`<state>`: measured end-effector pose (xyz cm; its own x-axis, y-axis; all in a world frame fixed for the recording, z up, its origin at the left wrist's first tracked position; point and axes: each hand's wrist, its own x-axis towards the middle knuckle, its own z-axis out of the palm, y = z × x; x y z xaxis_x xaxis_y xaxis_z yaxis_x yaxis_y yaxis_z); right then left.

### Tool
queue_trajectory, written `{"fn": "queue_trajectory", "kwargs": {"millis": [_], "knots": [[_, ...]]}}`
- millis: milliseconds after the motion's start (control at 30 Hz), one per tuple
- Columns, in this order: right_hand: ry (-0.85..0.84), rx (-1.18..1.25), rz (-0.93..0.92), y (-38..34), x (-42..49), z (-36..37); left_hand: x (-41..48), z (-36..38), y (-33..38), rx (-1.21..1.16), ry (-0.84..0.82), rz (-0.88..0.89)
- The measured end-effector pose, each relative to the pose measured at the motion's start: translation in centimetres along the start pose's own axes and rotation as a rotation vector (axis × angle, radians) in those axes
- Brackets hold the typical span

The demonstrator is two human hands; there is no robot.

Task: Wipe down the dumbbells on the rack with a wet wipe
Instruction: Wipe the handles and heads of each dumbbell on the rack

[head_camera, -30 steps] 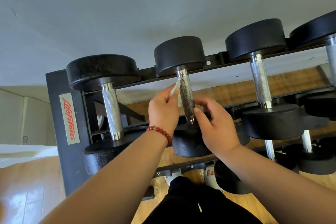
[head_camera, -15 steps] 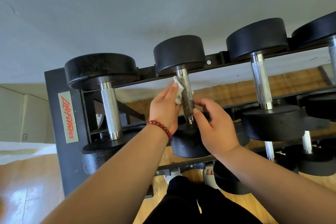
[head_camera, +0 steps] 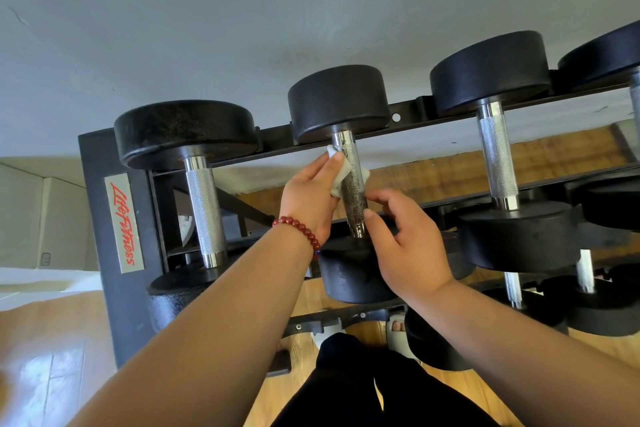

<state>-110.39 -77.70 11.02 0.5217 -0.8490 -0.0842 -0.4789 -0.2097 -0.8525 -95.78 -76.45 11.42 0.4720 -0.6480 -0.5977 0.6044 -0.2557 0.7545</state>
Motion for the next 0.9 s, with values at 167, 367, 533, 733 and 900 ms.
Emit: {"fn": "queue_trajectory", "kwargs": {"millis": [167,367,533,733,900], "knots": [[0.003,0.007,0.01,0.0,0.0,0.0,0.0,0.1,-0.6,0.054,-0.086,0.017],[-0.003,0.002,0.023,-0.1,-0.1,0.0,1.0,0.4,0.1,0.22,0.033,0.166],[0.004,0.002,0.028,-0.2,-0.1,-0.1,1.5,0.2,0.1,0.283,-0.044,0.097],[0.005,-0.006,0.034,-0.3,-0.1,-0.1,2.2,0.1,0.8,0.309,0.01,0.136],[0.001,0.004,0.031,-0.3,-0.1,-0.2,2.2,0.5,0.7,0.293,0.008,0.086]]}}
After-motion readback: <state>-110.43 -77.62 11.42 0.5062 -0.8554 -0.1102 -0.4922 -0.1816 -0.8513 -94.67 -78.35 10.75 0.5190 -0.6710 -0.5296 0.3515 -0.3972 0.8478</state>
